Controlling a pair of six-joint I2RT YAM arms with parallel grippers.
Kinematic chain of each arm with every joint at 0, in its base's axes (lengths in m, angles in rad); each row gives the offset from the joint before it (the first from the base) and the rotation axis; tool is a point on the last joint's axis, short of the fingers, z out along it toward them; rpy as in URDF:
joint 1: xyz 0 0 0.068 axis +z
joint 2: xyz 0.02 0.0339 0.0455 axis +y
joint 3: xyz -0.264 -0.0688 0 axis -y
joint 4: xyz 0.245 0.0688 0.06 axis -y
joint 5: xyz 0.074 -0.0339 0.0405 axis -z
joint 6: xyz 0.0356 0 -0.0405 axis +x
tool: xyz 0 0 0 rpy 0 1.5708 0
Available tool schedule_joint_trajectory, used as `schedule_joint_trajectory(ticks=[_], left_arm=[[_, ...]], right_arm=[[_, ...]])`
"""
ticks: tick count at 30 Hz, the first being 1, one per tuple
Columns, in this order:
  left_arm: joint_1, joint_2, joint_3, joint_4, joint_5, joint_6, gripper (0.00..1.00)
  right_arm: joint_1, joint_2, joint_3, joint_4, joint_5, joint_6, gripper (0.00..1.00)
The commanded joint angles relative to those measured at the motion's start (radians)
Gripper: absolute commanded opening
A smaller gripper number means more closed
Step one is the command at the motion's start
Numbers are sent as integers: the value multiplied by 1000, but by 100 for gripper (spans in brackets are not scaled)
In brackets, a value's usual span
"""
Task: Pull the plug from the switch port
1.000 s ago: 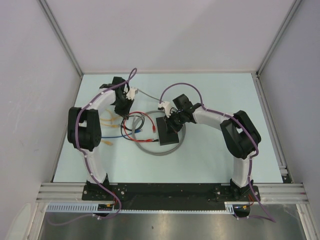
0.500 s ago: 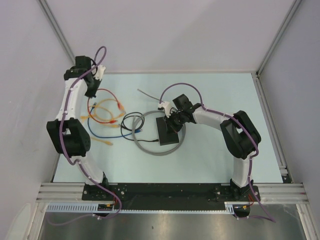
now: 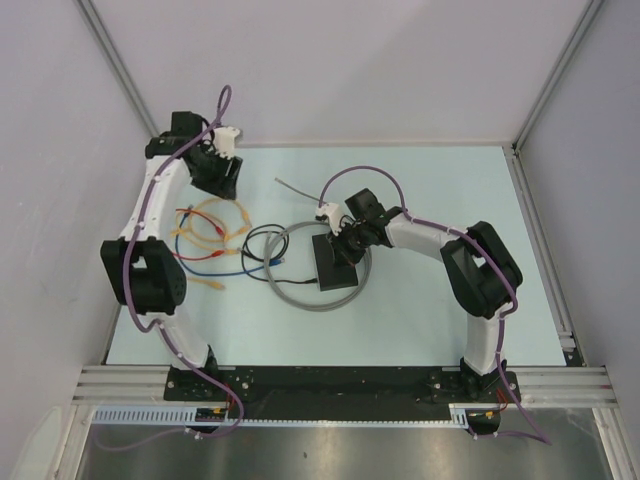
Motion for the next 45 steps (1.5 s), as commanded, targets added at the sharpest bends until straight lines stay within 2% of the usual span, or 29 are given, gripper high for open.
schedule_joint_trajectory(ticks=[1, 9, 19, 27, 32, 45], left_arm=[[-47, -88, -142, 85, 608, -133, 61], [-134, -12, -397, 256, 768, -216, 58], [-277, 51, -571, 412, 767, -253, 54], [-318, 142, -549, 412, 731, -232, 51], [-328, 221, -499, 350, 811, -189, 45], [-343, 294, -453, 282, 863, -127, 38]], right_arm=[[-6, -18, -38, -84, 82, -38, 0], [-42, -121, -18, -134, 12, -13, 0], [-28, -89, -46, -122, 40, -32, 0], [-6, -85, -84, -125, 71, -58, 0], [-3, -99, -116, -111, 81, -56, 0], [21, -99, -136, -91, 98, -56, 0]])
